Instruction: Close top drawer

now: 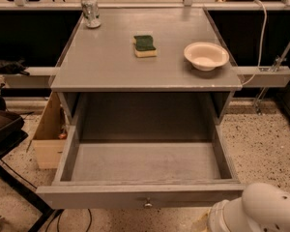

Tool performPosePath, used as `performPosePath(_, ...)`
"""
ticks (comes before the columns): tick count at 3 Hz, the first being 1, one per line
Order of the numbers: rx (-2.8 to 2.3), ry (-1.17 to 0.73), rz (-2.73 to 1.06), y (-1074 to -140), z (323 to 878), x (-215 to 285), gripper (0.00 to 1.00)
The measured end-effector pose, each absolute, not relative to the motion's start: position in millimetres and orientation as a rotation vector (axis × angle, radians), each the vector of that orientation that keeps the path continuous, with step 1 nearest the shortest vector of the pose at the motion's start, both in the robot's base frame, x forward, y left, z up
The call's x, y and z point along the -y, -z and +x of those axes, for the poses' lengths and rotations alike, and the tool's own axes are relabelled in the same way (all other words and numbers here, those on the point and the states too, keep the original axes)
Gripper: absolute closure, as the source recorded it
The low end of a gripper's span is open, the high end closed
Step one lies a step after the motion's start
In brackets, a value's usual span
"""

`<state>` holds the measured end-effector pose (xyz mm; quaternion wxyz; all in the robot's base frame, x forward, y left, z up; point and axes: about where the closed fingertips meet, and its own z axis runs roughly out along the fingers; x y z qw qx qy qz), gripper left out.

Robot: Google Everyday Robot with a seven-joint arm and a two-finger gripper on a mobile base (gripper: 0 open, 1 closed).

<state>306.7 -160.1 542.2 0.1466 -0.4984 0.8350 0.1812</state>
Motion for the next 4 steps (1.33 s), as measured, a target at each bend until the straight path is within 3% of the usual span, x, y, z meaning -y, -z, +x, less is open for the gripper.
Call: performPosePath(4,-2.340,-0.505,-1.236,-497.7,381.7,135.2,1.00)
